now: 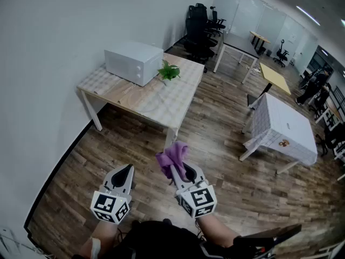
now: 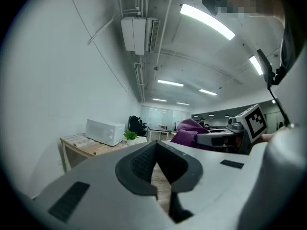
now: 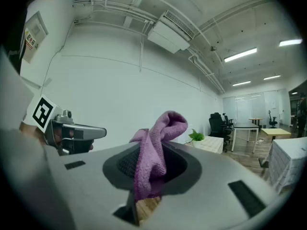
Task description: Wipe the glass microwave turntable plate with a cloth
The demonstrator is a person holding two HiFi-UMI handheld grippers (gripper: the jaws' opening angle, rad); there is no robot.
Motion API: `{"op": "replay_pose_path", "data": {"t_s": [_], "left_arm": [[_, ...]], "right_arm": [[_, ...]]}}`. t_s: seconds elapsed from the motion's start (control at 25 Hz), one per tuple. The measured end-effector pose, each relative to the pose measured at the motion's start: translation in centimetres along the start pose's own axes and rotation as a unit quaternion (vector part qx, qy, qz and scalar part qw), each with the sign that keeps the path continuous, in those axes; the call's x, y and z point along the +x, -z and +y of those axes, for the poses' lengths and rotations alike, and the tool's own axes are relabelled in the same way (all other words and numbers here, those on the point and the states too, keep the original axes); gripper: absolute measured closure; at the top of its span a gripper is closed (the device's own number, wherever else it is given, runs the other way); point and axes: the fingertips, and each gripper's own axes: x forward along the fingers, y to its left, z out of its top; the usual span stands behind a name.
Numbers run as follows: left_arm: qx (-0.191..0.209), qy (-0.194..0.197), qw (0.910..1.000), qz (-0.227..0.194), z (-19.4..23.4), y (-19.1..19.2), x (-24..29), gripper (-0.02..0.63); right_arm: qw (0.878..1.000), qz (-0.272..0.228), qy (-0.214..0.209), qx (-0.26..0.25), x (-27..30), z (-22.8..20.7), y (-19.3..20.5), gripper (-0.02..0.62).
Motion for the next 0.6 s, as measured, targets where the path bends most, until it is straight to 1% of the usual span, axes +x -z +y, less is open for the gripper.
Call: {"op": "replay_pose_path", "data": {"t_s": [0.16,0.28,0.44,0.6], "left_arm": [[0.0,0.002,1.0,0.002,-0.3,0.0,0.1,0.603],[-0.007,0.002,1.0,0.0,-0.3,0.1,0.0,0.603],[-0.008,-0.003,1.0,-0.001,0.0,-0.1,-0.1,0.603],[-0.011,-0.005,0.9999,-0.001,0.2,0.0,-0.3,0.603]], "right_arm": [[1.0,-0.005,-0.009,0.002,0.1,0.6,-0.2,0.506],[1.0,-0.002,-0.012,-0.002,0.2,0.8,-0.2,0.506],[1.0,-0.005,-0.013,0.006,0.4,0.8,-0.7,0.505],[1.0,-0.005,-0.024,0.007,0.6,1.3,-0.6,0.505]]}}
